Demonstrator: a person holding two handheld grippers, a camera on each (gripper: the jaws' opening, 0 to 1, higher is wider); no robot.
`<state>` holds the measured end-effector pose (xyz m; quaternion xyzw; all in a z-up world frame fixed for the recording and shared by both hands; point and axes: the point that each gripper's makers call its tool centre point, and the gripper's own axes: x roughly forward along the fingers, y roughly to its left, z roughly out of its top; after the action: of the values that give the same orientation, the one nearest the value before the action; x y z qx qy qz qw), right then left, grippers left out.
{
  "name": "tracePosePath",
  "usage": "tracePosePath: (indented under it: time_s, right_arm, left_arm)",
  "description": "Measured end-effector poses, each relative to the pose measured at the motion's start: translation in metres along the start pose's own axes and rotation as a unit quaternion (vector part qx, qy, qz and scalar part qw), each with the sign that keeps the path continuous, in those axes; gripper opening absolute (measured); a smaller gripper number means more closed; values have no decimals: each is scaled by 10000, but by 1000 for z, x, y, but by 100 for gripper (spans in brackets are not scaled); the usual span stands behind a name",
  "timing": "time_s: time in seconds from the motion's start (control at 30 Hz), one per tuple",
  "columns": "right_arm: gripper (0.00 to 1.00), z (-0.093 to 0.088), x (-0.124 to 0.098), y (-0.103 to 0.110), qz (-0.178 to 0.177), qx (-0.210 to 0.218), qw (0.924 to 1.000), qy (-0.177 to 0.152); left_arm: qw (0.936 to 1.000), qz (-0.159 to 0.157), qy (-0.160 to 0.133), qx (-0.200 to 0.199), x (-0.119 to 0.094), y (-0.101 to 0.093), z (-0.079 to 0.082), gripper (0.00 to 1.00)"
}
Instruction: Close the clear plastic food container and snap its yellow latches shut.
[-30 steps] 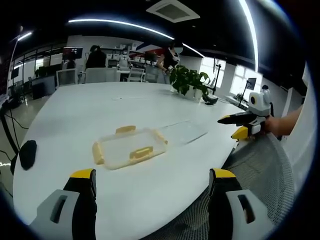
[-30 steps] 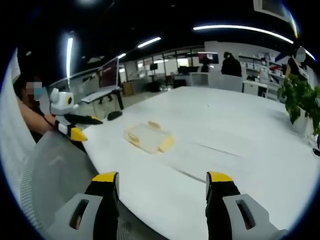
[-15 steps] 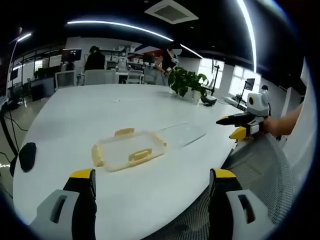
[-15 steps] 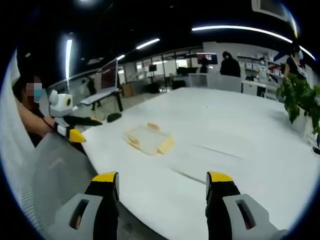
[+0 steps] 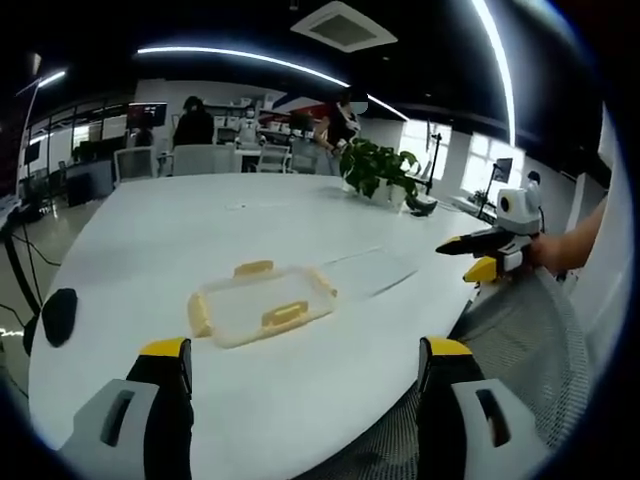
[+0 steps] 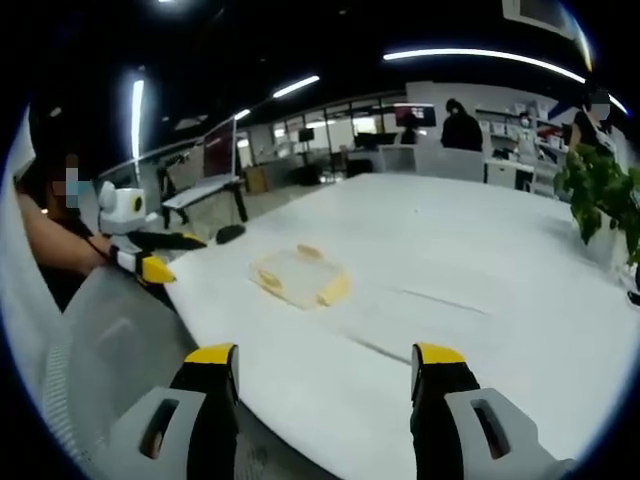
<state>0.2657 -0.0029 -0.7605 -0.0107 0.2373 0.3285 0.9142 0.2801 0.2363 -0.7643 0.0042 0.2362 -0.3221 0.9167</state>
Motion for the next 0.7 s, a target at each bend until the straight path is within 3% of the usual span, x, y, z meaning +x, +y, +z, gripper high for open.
tracePosePath:
  time_s: [0.47, 0.7]
  right_arm:
    - [67, 1, 0, 4, 64, -116, 9999, -5]
    - [66, -2, -1, -1, -95, -154, 9998, 68]
  left_arm:
    - [9998, 161, 79, 75, -1, 5, -3, 95]
    - [9997, -58, 198, 122, 2, -3, -7, 94]
